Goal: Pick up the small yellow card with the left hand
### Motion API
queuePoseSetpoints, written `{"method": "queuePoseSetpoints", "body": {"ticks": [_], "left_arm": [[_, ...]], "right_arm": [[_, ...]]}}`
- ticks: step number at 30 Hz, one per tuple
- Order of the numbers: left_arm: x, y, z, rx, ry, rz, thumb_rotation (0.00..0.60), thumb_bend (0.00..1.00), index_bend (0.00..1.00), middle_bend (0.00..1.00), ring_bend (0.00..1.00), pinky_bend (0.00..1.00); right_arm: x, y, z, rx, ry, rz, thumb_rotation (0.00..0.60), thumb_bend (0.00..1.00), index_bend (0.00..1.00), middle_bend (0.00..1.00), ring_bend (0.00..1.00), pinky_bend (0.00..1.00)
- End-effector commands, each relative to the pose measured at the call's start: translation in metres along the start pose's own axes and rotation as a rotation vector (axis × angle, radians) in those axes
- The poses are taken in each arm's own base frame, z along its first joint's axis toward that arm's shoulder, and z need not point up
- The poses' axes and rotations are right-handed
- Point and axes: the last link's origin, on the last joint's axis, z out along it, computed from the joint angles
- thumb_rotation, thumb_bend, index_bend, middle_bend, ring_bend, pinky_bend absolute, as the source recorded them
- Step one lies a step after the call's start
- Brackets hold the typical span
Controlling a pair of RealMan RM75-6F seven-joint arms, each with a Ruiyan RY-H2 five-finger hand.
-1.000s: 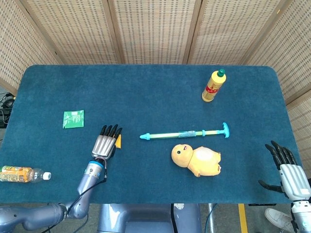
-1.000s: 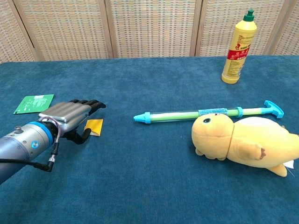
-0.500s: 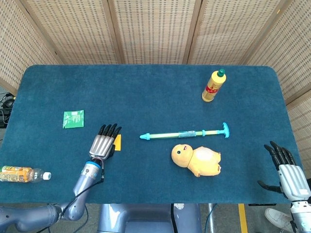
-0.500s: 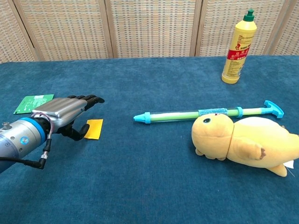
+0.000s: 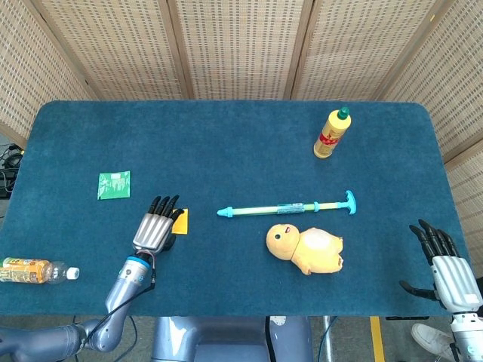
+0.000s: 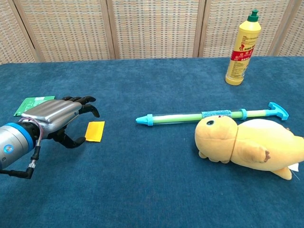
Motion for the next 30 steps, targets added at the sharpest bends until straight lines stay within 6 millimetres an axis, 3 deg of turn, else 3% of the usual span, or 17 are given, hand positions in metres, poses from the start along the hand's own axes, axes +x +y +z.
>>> {"method": "queuePoseSetpoints", "body": {"ticks": [1,12,21,30], "left_arm": [[-0.003,-0.002,0.001,0.010,0.002,0.000,0.600,0.40,0.26,0.00,0.00,0.00],[-0.022,0.004,0.013,0.037,-0.003,0.025,0.600,0.36,0.29,0.00,0.00,0.00],[-0.023,0.006,0.014,0.037,0.018,0.037,0.600,0.36,0.30,0.00,0.00,0.00],[-0.026,0.012,0.020,0.054,0.046,0.038,0.600,0.38,0.45,0.00,0.00,0.00]], "right_arm": [[0.000,0.000,0.000,-0.001,0.000,0.000,0.600,0.00,0.00,0.00,0.00,0.00],[-0.001,0.000,0.001,-0.002,-0.001,-0.002,0.600,0.00,0.00,0.00,0.00,0.00],[-0.001,0.000,0.001,-0.001,-0.002,-0.001,0.600,0.00,0.00,0.00,0.00,0.00],[-0.001,0.000,0.001,-0.003,-0.002,-0.002,0.600,0.00,0.00,0.00,0.00,0.00]]}}
